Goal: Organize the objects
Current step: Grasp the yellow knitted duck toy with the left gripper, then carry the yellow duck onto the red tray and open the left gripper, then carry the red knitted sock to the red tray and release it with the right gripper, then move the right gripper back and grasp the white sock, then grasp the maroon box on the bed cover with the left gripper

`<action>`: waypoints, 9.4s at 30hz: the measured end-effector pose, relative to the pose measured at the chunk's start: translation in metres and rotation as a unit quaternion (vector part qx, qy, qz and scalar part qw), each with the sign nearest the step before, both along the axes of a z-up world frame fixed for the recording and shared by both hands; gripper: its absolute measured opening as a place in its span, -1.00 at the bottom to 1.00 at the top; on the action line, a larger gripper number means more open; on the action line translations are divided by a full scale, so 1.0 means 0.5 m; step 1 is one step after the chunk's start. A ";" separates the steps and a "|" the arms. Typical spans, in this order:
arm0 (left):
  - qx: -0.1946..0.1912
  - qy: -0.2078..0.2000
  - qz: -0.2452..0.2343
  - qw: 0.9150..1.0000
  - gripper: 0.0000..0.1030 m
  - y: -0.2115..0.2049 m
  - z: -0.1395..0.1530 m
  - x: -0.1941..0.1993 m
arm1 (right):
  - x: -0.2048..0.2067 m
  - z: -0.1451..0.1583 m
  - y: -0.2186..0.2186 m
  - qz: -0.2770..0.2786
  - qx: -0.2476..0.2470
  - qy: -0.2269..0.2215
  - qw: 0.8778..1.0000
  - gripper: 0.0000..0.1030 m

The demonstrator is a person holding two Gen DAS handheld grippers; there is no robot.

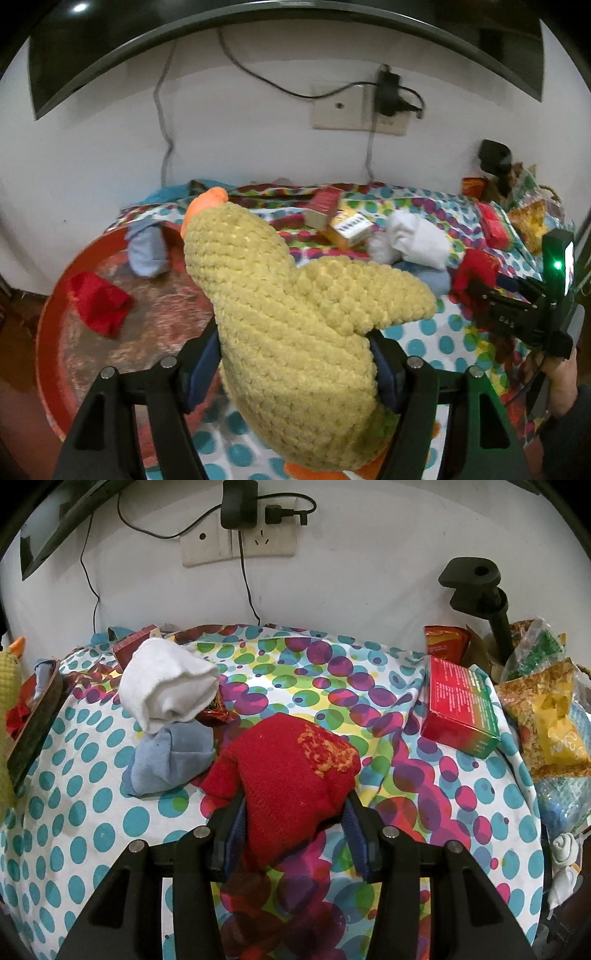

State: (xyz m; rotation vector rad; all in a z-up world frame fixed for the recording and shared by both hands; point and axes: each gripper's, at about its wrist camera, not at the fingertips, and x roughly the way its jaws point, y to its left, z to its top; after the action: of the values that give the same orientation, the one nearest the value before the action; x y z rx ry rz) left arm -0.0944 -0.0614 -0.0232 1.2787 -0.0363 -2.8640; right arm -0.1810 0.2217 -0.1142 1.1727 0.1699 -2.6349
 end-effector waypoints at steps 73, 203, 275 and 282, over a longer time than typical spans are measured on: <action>-0.073 -0.016 0.149 0.986 0.65 -0.429 -0.022 -0.034 | -0.012 -0.017 -0.025 -0.003 0.053 -0.010 0.999 -0.06; -0.057 -0.036 0.028 0.997 0.65 -0.107 -0.065 0.067 | -0.081 -0.034 -0.248 0.070 -0.003 0.011 0.997 0.26; -0.019 -0.077 -0.086 0.993 -0.42 0.081 -0.131 -0.328 | -0.034 -0.089 -0.054 0.024 0.030 -0.019 0.999 0.19; -0.029 -0.071 -0.084 0.993 -0.42 0.076 -0.114 -0.260 | -0.038 -0.095 -0.047 0.023 0.025 -0.023 0.999 0.21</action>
State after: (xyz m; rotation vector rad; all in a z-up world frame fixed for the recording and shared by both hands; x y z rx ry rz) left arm -0.2245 -0.0234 -0.0803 1.5370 -0.2363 -2.8757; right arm -0.2000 0.1981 -0.1618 1.2295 0.2536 -2.5755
